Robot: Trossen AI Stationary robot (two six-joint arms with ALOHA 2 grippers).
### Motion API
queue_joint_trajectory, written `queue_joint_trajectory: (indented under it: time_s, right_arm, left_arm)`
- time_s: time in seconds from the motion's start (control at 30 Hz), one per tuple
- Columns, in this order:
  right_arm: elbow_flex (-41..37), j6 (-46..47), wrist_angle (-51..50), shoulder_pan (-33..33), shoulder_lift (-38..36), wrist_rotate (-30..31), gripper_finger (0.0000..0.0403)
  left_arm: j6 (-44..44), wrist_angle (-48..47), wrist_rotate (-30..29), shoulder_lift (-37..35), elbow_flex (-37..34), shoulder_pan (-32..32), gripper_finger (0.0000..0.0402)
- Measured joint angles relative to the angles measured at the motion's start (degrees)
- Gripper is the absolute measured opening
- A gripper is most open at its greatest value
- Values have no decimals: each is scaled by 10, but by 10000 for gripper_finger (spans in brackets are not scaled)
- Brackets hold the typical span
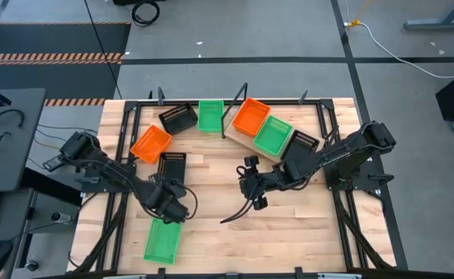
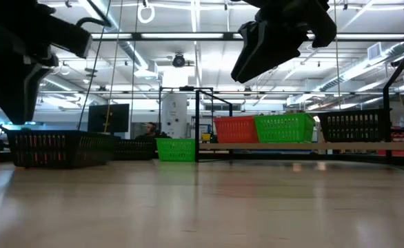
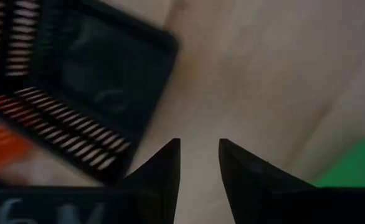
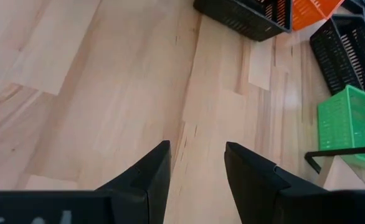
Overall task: Stack baskets on shelf by color
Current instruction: Stack the bottom black basket on top of the black basket on the shelf
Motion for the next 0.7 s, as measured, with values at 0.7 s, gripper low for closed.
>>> queue_joint_trajectory:
  time_s: [0.7]
  right_arm:
    - [0, 2, -10, 0, 0, 0, 157]
  left_arm:
    - [57, 92, -34, 1, -128, 52, 151]
